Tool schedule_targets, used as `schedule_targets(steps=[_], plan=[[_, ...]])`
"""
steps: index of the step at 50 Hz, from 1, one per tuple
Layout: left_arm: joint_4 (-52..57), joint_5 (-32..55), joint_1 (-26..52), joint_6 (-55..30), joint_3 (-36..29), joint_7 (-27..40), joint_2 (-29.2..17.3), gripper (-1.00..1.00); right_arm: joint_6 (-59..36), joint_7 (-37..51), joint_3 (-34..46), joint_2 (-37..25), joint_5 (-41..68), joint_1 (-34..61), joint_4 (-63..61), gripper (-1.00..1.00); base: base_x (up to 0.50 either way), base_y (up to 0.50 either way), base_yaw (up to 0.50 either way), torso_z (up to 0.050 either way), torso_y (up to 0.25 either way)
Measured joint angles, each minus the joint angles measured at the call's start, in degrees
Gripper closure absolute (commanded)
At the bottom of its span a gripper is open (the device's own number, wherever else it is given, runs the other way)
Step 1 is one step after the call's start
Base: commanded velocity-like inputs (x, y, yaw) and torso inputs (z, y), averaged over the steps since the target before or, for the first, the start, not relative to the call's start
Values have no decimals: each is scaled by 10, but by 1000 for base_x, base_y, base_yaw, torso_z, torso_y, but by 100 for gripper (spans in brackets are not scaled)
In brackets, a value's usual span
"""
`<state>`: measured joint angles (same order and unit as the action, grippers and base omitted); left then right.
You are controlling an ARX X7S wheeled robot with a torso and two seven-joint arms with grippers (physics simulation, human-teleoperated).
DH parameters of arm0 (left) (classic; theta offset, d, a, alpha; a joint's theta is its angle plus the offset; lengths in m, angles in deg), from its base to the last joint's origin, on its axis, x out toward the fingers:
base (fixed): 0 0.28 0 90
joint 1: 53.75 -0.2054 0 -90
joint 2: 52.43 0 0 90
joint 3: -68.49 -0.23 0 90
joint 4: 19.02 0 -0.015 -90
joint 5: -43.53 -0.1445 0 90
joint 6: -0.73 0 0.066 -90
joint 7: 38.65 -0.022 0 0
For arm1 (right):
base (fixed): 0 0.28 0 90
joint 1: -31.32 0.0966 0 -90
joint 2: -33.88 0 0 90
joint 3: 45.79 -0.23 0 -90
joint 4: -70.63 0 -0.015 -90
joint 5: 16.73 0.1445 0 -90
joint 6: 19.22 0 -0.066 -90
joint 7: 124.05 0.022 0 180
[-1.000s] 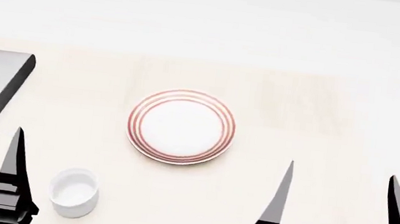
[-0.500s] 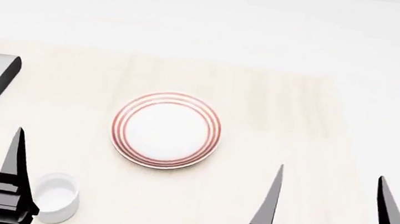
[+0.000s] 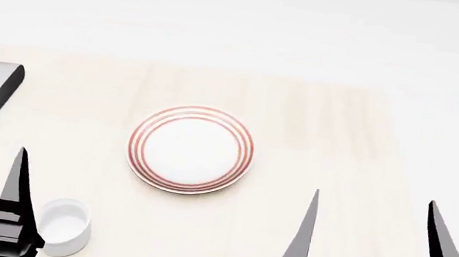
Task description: Pick the akita bowl on the cookies box and place it on the plate.
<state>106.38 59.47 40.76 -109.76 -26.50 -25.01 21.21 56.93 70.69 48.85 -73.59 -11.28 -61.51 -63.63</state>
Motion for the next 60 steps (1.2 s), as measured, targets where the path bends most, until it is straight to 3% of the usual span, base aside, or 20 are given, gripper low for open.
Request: schedule_targets(steps=[7,19,60], plan=[[1,2,0,0,-2,3,-2,-100,3,3,2,-3,-2,-1,2,-100,35,467,0,0,0],[1,10,1,4,0,6,-5,-100,4,9,4,-5,0,0,2,-100,0,0,0,2,0],[1,67,4,19,20,-2,-15,-100,10,17,4,-21,16,-4,-2,-100,0,0,0,50,0]])
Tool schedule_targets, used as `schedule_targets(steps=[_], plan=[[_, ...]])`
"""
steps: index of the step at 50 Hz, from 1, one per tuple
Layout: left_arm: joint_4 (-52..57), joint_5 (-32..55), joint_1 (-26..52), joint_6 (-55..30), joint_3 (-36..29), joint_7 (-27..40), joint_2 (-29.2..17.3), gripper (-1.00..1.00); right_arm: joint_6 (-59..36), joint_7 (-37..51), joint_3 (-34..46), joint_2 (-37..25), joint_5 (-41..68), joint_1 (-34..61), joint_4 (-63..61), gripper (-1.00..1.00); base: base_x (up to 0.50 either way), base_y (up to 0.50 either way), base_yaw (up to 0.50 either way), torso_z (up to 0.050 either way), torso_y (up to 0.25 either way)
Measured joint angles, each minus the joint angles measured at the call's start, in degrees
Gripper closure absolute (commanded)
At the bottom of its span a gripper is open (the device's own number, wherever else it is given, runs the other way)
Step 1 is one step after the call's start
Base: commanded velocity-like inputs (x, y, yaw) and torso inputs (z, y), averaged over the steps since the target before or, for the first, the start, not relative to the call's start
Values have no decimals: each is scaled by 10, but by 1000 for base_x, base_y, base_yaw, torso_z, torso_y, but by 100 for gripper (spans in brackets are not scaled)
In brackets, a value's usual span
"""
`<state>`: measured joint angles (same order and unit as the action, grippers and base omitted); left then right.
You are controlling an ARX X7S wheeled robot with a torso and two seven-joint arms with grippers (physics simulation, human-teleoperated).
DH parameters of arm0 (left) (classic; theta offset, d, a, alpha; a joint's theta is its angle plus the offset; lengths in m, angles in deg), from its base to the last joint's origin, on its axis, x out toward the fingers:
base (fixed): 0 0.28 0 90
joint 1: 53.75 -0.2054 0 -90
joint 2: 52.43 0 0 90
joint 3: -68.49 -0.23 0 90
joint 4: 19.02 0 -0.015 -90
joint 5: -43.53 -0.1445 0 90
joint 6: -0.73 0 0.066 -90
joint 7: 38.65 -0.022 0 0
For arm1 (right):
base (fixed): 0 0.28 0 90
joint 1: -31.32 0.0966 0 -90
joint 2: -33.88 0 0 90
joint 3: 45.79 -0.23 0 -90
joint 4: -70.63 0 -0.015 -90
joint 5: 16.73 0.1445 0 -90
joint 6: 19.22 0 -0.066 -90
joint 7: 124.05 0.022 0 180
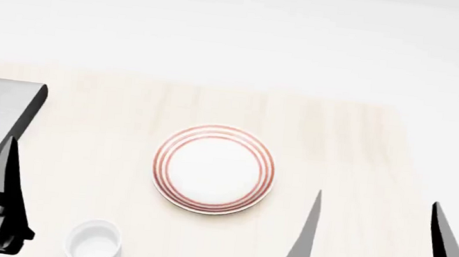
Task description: Pick the akita bowl on the cookies box and place it on the plate.
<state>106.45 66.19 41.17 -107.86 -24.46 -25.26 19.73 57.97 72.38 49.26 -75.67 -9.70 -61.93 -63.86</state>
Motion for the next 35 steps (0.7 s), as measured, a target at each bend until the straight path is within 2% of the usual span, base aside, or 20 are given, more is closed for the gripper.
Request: schedule_targets(steps=[3,12,35], plan=[[0,3,0,-1,1,-1,-2,-100,-6,0,-3,-2,4,2,-2,-100,0,0,0,50,0],[-2,32,15,-25,5,-9,-13,-100,-28,3,-19,-13,15,10,-13,-100,0,0,0,0,0],[8,64,35,-38,29,-9,-31,-100,-74,4,-44,-41,32,23,-43,-100,0,0,0,4,-246]])
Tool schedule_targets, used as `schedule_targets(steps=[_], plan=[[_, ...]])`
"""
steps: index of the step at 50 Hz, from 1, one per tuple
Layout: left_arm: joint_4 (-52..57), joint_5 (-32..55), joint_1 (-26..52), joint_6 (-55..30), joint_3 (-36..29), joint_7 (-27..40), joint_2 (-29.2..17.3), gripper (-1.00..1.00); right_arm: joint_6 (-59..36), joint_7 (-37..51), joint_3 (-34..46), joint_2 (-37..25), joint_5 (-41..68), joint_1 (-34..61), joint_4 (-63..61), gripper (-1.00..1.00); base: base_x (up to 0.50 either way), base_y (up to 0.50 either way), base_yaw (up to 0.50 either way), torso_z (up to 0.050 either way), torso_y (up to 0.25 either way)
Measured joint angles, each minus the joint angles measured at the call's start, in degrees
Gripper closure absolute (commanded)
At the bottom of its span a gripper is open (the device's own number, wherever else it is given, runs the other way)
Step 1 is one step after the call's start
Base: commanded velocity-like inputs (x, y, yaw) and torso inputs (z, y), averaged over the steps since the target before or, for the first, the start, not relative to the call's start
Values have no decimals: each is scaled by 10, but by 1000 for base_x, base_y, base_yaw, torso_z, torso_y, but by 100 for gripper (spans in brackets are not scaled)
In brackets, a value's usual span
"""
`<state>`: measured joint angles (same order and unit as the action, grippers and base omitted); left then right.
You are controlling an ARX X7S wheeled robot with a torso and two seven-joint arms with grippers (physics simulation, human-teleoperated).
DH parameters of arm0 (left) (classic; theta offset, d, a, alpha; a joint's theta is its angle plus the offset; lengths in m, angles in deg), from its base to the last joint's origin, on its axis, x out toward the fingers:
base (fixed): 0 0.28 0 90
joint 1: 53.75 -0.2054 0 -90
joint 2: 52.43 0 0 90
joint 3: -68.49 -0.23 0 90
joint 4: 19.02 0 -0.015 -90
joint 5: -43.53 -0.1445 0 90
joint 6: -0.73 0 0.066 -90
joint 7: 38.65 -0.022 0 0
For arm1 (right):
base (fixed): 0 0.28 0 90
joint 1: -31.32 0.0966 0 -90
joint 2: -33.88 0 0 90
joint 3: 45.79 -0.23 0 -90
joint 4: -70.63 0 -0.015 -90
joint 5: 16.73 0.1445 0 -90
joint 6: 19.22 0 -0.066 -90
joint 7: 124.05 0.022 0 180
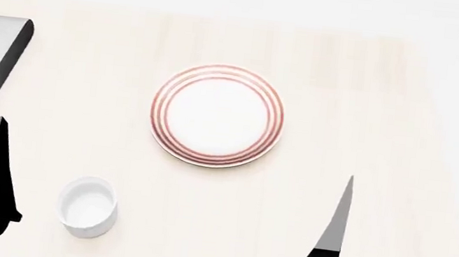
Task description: Pick the akita bowl on the cookies box and place it on the plate.
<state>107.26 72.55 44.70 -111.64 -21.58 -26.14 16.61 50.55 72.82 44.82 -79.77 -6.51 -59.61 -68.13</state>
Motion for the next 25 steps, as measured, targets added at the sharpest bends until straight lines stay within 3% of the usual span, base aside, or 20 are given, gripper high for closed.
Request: schedule_targets(steps=[19,25], plan=[[1,1,3,2,-2,3,-5,-100,-13,0,-1,-10,7,9,-7,-100,0,0,0,4,-250],[0,-2,4,-2,-5,8,-6,-100,-16,0,0,-11,9,11,-7,-100,0,0,0,1,-14]])
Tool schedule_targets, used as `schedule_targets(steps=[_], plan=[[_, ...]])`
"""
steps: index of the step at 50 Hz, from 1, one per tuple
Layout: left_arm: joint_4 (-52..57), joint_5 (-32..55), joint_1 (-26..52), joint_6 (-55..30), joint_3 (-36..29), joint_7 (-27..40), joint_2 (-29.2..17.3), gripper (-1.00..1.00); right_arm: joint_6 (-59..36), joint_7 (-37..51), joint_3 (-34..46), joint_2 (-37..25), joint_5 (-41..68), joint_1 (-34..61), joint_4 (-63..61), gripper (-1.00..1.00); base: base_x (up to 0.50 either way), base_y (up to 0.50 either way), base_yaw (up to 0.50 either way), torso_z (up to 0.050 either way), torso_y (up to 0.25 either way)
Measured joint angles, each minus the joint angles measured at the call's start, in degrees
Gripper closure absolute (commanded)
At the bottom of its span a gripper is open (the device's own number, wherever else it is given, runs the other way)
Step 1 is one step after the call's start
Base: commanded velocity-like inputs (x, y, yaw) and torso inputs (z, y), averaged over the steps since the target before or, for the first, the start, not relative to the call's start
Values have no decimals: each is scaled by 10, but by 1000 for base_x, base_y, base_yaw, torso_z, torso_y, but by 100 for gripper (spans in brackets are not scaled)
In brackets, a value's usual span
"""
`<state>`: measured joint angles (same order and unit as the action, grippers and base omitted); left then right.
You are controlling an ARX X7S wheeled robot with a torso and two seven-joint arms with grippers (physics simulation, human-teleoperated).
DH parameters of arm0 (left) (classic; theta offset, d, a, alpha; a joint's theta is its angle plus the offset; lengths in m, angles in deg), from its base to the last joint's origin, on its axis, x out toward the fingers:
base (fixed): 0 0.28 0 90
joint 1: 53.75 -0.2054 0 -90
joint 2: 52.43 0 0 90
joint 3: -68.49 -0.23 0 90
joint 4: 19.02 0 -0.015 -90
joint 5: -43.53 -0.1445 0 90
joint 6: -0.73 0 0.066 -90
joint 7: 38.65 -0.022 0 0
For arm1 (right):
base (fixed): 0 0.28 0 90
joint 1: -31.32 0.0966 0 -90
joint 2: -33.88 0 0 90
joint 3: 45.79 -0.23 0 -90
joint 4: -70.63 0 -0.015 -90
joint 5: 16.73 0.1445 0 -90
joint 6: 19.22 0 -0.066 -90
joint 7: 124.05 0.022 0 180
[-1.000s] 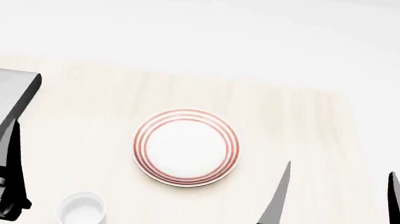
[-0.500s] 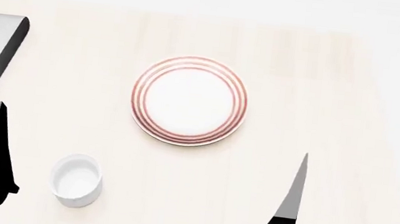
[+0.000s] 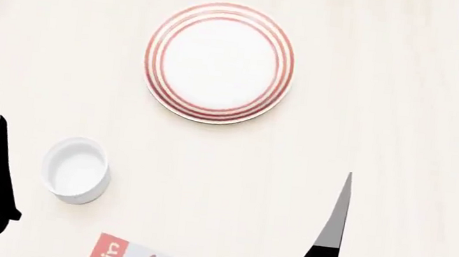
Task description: Pick the akita bowl on the cookies box and place it on the plate.
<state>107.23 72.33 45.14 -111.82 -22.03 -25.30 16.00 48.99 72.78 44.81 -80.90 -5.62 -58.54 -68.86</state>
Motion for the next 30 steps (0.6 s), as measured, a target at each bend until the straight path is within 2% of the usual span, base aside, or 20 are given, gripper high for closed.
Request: schedule_targets(steps=[11,30], plan=[[-9,3,17,-32,-12,8,-7,-100,-26,-9,3,-12,13,12,3,-100,0,0,0,0,0],[-40,12,100,-90,-66,-25,-34,-100,-208,-51,33,-73,91,115,-41,-100,0,0,0,0,0]])
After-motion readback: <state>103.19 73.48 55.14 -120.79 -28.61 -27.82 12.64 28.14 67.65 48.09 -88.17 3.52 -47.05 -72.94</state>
